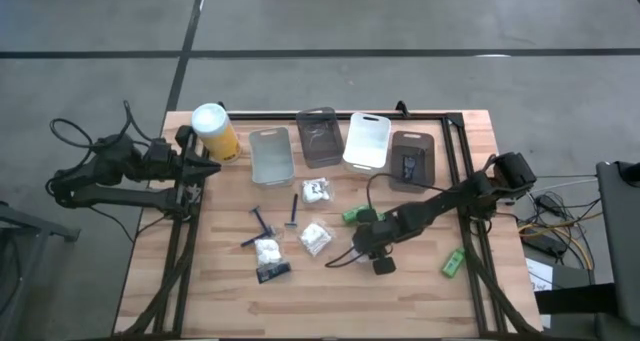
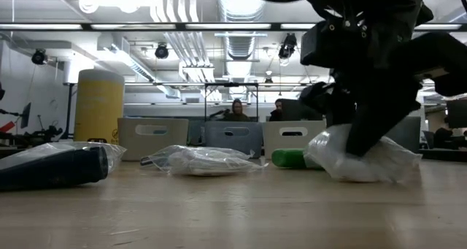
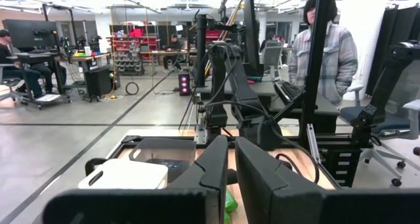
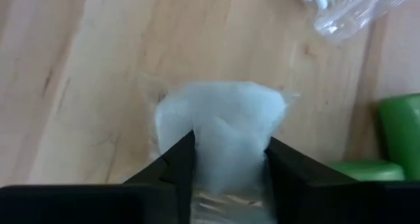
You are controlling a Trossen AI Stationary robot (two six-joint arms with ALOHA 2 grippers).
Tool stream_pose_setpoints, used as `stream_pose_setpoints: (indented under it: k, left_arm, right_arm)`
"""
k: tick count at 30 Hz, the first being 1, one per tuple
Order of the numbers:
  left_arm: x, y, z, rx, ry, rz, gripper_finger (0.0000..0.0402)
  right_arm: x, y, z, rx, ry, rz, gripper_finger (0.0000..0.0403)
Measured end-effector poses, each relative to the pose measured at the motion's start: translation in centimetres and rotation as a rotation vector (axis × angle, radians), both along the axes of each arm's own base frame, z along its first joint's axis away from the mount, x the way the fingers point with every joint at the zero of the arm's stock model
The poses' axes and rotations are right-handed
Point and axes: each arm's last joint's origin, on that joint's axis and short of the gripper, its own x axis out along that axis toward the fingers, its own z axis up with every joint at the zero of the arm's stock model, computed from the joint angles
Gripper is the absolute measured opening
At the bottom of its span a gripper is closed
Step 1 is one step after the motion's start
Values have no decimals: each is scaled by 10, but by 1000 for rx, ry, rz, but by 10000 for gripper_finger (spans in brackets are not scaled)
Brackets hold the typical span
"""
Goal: Pick & Place Travel size toiletries
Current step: Put the white cotton pack into the white bin
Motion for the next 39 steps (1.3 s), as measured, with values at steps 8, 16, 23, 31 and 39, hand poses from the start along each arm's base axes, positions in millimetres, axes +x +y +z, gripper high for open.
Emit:
stream_pose_setpoints:
  k: [8,16,23,31,39]
  left_arm:
    - [0,0,0,0,0,0,35]
    - [0,0,0,0,0,0,35]
    - [0,0,0,0,0,0,35]
    - [0,0,0,0,-1,0,35]
    - [0,0,0,0,0,0,35]
  right_arm:
    - [-3,-5,24,29,-79,-22,61]
    - [-7,-29,66,92,-233,-126,52]
    - [-17,-51,103,137,-385,-210,64]
    - [-30,-60,128,158,-491,-231,53]
    - [-30,-67,131,158,-502,-262,55]
